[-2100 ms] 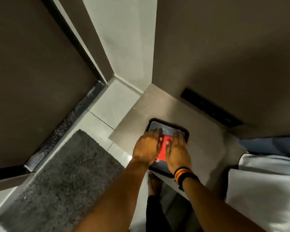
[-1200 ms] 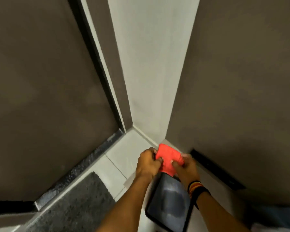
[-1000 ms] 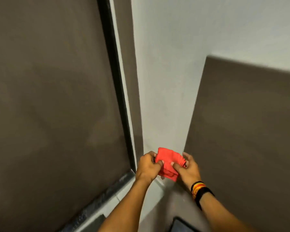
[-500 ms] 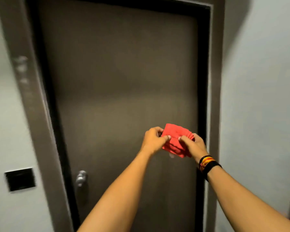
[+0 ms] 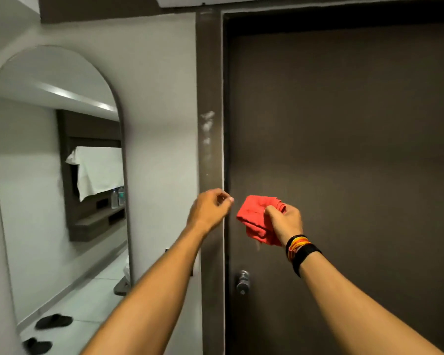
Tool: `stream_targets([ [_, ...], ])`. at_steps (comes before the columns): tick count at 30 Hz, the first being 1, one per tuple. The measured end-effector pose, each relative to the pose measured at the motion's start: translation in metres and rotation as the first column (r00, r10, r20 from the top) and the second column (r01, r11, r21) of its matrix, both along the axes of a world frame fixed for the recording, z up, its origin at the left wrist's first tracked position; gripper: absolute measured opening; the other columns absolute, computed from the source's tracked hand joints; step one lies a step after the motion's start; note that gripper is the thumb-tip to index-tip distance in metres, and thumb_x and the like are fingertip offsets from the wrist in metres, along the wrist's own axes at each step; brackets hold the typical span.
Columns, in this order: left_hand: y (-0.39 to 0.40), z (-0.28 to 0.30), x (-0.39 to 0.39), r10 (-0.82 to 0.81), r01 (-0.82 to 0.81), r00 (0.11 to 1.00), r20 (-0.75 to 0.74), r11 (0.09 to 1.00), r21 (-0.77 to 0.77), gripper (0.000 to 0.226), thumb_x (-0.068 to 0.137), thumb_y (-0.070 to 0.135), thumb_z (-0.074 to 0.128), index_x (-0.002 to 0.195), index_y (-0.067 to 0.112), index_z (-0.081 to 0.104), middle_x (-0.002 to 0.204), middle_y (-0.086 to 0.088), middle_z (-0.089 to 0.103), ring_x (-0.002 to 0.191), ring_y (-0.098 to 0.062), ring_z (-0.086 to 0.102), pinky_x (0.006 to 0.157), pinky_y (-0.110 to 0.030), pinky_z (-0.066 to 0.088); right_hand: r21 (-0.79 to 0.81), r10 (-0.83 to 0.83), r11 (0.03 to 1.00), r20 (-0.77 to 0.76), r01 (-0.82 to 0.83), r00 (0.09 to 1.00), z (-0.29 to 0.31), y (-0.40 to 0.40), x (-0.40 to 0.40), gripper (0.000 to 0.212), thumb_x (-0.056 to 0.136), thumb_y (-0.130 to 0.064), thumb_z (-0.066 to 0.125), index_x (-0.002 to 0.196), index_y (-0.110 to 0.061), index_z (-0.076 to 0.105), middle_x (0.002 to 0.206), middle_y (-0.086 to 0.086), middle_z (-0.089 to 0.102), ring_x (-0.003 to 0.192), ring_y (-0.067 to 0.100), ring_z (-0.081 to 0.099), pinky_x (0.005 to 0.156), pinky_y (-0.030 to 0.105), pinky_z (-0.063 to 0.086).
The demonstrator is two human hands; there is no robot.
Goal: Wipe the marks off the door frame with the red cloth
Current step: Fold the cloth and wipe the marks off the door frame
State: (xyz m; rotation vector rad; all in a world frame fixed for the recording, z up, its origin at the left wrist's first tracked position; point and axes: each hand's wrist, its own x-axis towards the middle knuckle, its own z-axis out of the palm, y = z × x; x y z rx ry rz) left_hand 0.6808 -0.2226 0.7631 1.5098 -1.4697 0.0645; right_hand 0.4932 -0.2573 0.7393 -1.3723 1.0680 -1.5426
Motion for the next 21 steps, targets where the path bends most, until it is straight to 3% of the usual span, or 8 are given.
stream_targets([
  [4, -0.006, 0.010, 0.079, 0.300, -0.273, 0.947, 0.118, 0.940, -0.203, 0.028, 0.100, 0.034, 0.050, 0.112, 0.022, 0.072, 0.116, -0.005, 0.073, 0.105, -0.030, 0.069, 0.088, -0.043, 0.058, -0.173, -0.260, 0.957, -0.174, 0.231, 0.950, -0.008, -0.003, 0.050, 0.012, 0.082, -0.027, 0.065, 0.086, -0.016, 0.060, 0.081, 0.010, 0.066, 0.090, 0.037, 0.067, 0.071, 0.031, 0.042],
  [7, -0.023, 0.015, 0.118, 0.413, -0.338, 0.894, 0.173, 0.876, -0.344, 0.036, 0.102, 0.026, 0.045, 0.133, 0.016, 0.060, 0.137, -0.009, 0.060, 0.126, -0.031, 0.055, 0.098, -0.046, 0.054, -0.345, -0.373, 0.903, -0.334, 0.256, 0.866, -0.026, -0.006, 0.088, 0.029, 0.084, -0.029, 0.061, 0.112, -0.019, 0.056, 0.092, 0.013, 0.072, 0.089, 0.041, 0.068, 0.072, 0.039, 0.051],
  [10, -0.043, 0.015, 0.136, 0.446, -0.330, 0.850, 0.281, 0.866, -0.374, 0.047, 0.105, 0.024, 0.039, 0.151, 0.013, 0.043, 0.160, -0.012, 0.041, 0.149, -0.031, 0.039, 0.120, -0.044, 0.040, -0.528, -0.475, 0.826, -0.461, 0.199, 0.749, -0.053, -0.010, 0.115, 0.062, 0.084, -0.016, 0.063, 0.144, -0.013, 0.048, 0.126, 0.016, 0.070, 0.110, 0.038, 0.069, 0.086, 0.045, 0.058],
  [12, -0.060, 0.014, 0.144, 0.449, -0.311, 0.821, 0.353, 0.870, -0.382, 0.053, 0.107, 0.025, 0.035, 0.158, 0.013, 0.032, 0.169, -0.012, 0.026, 0.158, -0.030, 0.024, 0.127, -0.042, 0.026, -0.653, -0.542, 0.746, -0.483, 0.128, 0.688, -0.073, -0.014, 0.130, 0.073, 0.075, -0.001, 0.073, 0.144, -0.007, 0.051, 0.141, 0.016, 0.062, 0.125, 0.035, 0.063, 0.096, 0.051, 0.058],
  [15, -0.088, 0.010, 0.149, 0.443, -0.251, 0.780, 0.443, 0.869, -0.427, 0.060, 0.106, 0.026, 0.031, 0.163, 0.013, 0.019, 0.174, -0.012, 0.012, 0.162, -0.029, 0.010, 0.131, -0.042, 0.015, -0.778, -0.644, 0.628, -0.520, 0.000, 0.561, -0.106, -0.031, 0.145, 0.077, 0.064, 0.003, 0.086, 0.134, -0.009, 0.056, 0.143, 0.018, 0.059, 0.134, 0.038, 0.056, 0.108, 0.059, 0.044],
  [18, -0.115, 0.009, 0.153, 0.451, -0.222, 0.768, 0.454, 0.853, -0.472, 0.063, 0.107, 0.027, 0.028, 0.165, 0.012, 0.009, 0.174, -0.014, 0.004, 0.162, -0.030, 0.003, 0.132, -0.042, 0.005, -0.781, -0.670, 0.607, -0.603, -0.148, 0.433, -0.142, -0.052, 0.154, 0.070, 0.066, 0.000, 0.086, 0.130, -0.012, 0.060, 0.151, 0.017, 0.052, 0.143, 0.035, 0.045, 0.115, 0.058, 0.037],
  [21, -0.137, 0.006, 0.154, 0.497, -0.230, 0.757, 0.424, 0.811, -0.539, 0.063, 0.108, 0.029, 0.027, 0.165, 0.012, 0.006, 0.174, -0.014, 0.004, 0.162, -0.031, 0.003, 0.132, -0.043, 0.002, -0.790, -0.668, 0.592, -0.592, -0.160, 0.451, -0.174, -0.070, 0.161, 0.074, 0.073, 0.000, 0.071, 0.142, -0.014, 0.048, 0.162, 0.012, 0.035, 0.152, 0.031, 0.029, 0.121, 0.059, 0.025],
])
